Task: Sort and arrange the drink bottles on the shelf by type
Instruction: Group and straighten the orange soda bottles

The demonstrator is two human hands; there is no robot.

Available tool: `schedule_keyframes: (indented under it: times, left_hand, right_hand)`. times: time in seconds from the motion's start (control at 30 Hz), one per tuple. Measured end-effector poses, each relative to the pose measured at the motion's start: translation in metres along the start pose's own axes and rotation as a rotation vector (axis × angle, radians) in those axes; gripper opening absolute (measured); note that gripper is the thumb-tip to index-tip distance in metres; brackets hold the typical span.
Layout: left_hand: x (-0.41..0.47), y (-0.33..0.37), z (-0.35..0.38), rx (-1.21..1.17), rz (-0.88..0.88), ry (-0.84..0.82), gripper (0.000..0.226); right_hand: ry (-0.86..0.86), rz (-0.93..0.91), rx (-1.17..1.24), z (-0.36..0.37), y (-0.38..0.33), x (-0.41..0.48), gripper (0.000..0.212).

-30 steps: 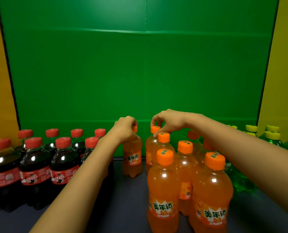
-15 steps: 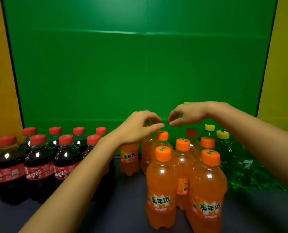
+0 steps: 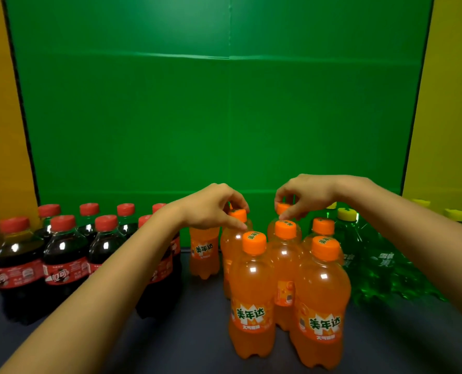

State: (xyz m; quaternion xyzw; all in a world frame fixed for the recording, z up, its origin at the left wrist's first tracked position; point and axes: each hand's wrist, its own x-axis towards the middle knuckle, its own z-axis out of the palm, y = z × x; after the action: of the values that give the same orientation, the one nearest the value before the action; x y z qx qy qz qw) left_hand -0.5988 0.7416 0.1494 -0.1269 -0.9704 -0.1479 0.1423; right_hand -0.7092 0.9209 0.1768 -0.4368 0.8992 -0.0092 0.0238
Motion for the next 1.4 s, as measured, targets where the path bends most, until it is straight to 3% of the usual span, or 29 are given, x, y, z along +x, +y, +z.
schedule_keyframes:
  times: [0.5,0.7,0.83,0.93,1.17,1.4]
  left_hand:
    - [-0.031,-0.027,-0.021,0.073,-0.134,-0.039,0.039]
    - [-0.035,-0.027,-0.024,0.117,-0.157,-0.056,0.039]
    - [-0.035,-0.011,-0.02,0.21,-0.086,0.069,0.043]
    - [-0.031,0.019,-0.018,0.01,0.053,0.161,0.031]
    - [0.007,0.051,0.0,-0.038,0.145,-0.254,0.039]
    - [0.033,0.054,0.008,0.104,0.192,-0.307,0.036]
  right_hand:
    - [0.012,-0.22,0.018,0.004,-0.057,0.024,0.037]
    - [0.037,-0.212,0.044,0.011,-0.065,0.026,0.036]
    - [0.033,-0.172,0.022,-0.001,-0.058,0.005,0.042]
    - [0.081,-0.116,0.001,-0.016,-0.034,-0.021,0.034]
    - [-0.102,0.041,0.156,-0.01,0.017,-0.065,0.032]
    - [-0.017,-0.001,0.13,0.004,0.019,-0.062,0.032]
